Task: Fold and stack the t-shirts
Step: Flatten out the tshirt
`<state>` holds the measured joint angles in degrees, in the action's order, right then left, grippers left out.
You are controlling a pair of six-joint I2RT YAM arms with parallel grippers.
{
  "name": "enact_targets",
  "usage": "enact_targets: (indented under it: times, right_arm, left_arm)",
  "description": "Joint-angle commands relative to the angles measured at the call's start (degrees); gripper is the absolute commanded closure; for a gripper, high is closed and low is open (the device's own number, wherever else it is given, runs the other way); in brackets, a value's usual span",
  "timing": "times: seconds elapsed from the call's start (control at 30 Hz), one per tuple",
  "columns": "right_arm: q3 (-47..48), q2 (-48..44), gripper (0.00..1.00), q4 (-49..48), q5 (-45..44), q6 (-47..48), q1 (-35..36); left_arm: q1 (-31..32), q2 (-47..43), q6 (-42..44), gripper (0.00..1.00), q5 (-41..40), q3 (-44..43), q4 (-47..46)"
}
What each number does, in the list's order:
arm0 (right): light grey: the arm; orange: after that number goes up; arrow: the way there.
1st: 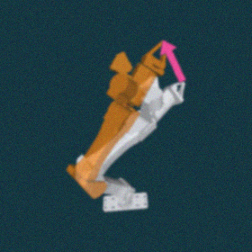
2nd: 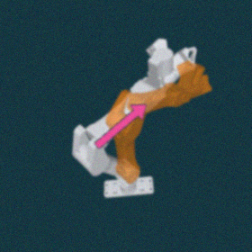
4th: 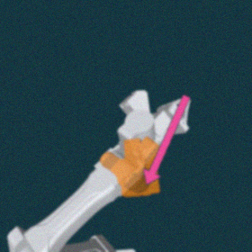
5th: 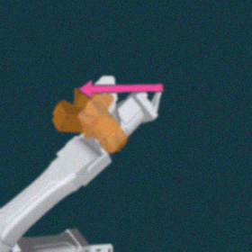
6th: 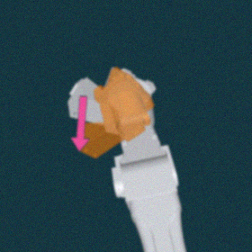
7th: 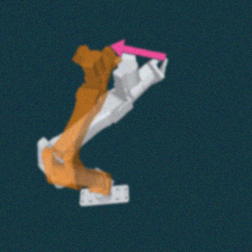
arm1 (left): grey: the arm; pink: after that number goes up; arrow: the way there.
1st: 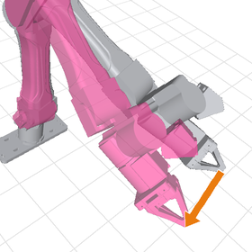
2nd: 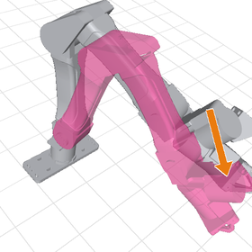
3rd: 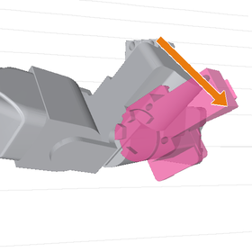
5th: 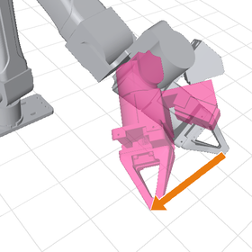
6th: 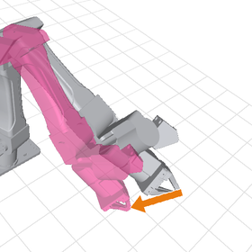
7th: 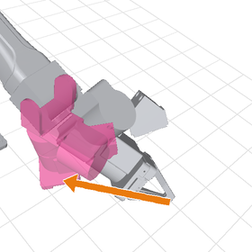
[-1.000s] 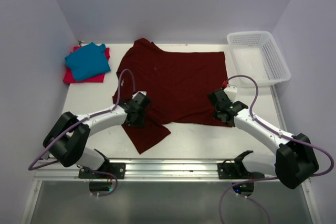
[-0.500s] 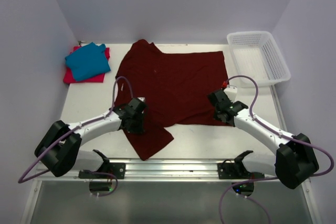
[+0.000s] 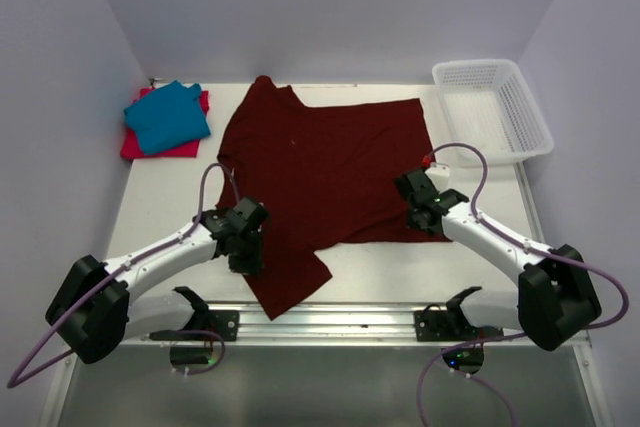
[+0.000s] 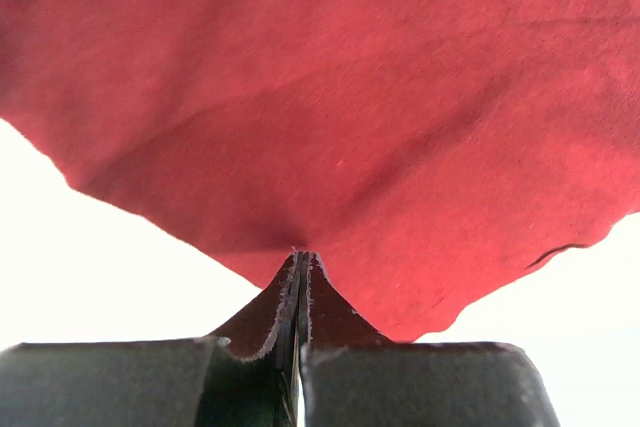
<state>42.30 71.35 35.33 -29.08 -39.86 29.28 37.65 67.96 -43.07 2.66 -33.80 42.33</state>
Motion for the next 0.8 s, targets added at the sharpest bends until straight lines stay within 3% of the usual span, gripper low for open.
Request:
enact_targets:
  times: [0.0,0.43,0.77]
  right_arm:
    - [1.8,3.7,1.0,0.8,1.0,-0.2,-0.6]
    - [4.6,17.0,1.0,1.8,1.4,-2.4,-1.3]
    - [4.4,8.5,1.0,14.8,1.8,-5.7,-1.2]
  left_arm:
    - [0.2,-3.4,-1.9,1.0,-4.2,-3.5,5.5]
    - [0.2,-4.7,0.8,1.0,-7.4,-8.6,2.9]
    - [0.1,-5.0,6.0,1.0,-16.8,-20.5,4.7]
